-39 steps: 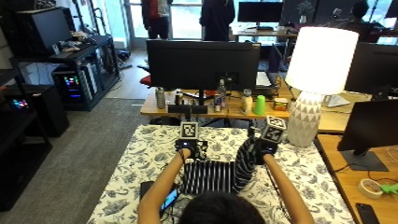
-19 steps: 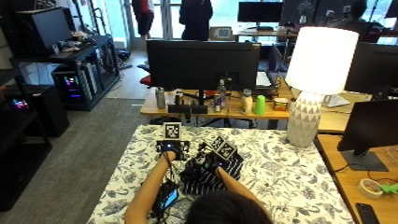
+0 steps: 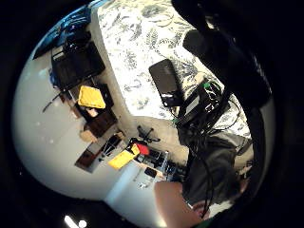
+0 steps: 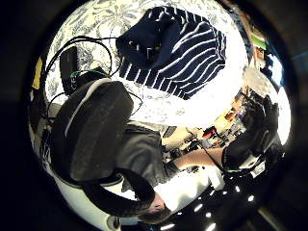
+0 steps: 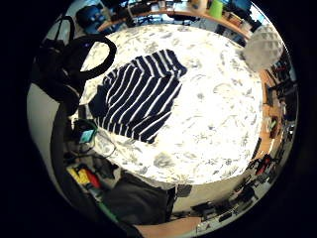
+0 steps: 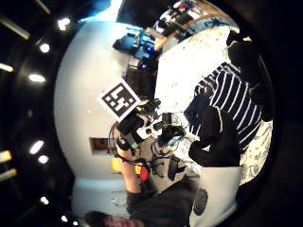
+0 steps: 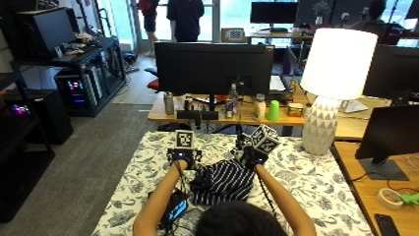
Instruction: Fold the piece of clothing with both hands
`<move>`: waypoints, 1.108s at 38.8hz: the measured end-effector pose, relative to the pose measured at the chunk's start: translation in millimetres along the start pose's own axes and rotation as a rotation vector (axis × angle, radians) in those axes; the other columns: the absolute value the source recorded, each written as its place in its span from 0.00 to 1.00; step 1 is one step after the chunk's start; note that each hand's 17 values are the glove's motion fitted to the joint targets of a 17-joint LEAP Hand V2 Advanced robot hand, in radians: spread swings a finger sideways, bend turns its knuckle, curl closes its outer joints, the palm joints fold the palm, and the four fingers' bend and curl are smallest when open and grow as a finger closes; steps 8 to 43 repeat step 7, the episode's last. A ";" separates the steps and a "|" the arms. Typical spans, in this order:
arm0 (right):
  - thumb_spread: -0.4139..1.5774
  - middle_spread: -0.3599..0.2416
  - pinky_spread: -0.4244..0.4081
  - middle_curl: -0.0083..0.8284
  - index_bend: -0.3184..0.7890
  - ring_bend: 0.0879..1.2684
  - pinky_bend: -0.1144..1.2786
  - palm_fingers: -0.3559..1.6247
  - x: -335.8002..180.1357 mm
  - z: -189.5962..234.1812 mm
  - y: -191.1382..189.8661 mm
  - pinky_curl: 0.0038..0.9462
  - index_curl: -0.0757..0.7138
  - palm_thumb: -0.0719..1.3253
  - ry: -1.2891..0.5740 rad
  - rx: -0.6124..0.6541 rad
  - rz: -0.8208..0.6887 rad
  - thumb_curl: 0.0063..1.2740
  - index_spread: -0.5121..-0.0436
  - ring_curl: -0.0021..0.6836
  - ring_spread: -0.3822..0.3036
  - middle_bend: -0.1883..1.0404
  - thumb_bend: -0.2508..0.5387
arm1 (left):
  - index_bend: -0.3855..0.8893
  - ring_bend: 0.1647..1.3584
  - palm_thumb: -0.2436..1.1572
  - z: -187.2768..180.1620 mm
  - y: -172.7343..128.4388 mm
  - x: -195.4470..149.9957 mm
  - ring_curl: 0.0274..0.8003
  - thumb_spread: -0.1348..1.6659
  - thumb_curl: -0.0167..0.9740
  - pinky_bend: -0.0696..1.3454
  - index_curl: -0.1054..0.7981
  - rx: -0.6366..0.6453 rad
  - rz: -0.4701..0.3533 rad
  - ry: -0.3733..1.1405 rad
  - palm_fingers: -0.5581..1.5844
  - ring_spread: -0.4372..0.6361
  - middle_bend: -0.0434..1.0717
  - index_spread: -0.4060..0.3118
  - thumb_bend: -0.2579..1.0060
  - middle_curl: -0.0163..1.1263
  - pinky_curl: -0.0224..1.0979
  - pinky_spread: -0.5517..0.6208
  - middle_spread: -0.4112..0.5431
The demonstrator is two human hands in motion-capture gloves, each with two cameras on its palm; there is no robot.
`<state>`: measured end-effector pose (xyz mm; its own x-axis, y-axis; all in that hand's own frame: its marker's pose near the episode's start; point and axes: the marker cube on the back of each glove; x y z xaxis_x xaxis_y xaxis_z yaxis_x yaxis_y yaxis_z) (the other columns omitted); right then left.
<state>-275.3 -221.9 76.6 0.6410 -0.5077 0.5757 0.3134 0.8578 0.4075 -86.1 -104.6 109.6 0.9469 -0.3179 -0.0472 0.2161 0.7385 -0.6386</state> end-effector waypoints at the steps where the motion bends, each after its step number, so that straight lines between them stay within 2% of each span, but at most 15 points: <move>1: 0.73 0.46 0.25 0.52 0.33 0.51 0.62 0.67 14.0 -4.9 1.3 0.43 0.25 0.74 0.077 -0.004 0.115 0.43 0.62 0.64 0.35 0.31 0.30 | 0.39 0.55 0.27 0.2 0.8 2.6 0.37 0.77 0.22 0.65 0.35 -0.020 0.004 -0.005 0.29 0.78 0.19 0.65 0.19 0.24 0.34 0.76 0.79; 3: 0.73 0.45 0.25 0.53 0.34 0.50 0.61 0.68 36.2 -10.7 3.4 0.43 0.26 0.74 0.177 -0.028 0.286 0.42 0.62 0.63 0.35 0.32 0.30 | 0.39 0.54 0.27 -0.9 0.4 7.0 0.37 0.77 0.22 0.65 0.35 -0.025 0.002 -0.010 0.29 0.78 0.19 0.65 0.19 0.24 0.34 0.76 0.79; 5: 0.73 0.45 0.25 0.53 0.34 0.50 0.60 0.69 47.1 -14.7 4.1 0.42 0.26 0.74 0.224 -0.035 0.329 0.42 0.62 0.63 0.34 0.32 0.29 | 0.39 0.54 0.27 -2.0 8.6 11.7 0.36 0.77 0.22 0.65 0.35 -0.005 0.006 -0.010 0.29 0.78 0.19 0.65 0.19 0.24 0.34 0.76 0.78; 7: 0.74 0.45 0.25 0.53 0.34 0.49 0.60 0.69 49.9 -17.7 -2.3 0.42 0.26 0.74 0.232 0.011 0.250 0.42 0.62 0.62 0.34 0.31 0.30 | 0.39 0.54 0.27 -1.5 32.0 14.7 0.36 0.77 0.22 0.65 0.35 0.004 -0.023 -0.012 0.29 0.77 0.19 0.65 0.19 0.24 0.34 0.77 0.78; 43: 0.74 0.45 0.25 0.53 0.34 0.49 0.60 0.69 49.9 -17.7 -2.3 0.42 0.26 0.74 0.232 0.011 0.250 0.42 0.62 0.62 0.34 0.31 0.30 | 0.39 0.54 0.27 -1.5 32.0 14.7 0.36 0.77 0.22 0.65 0.35 0.004 -0.023 -0.012 0.29 0.77 0.19 0.65 0.19 0.24 0.34 0.77 0.78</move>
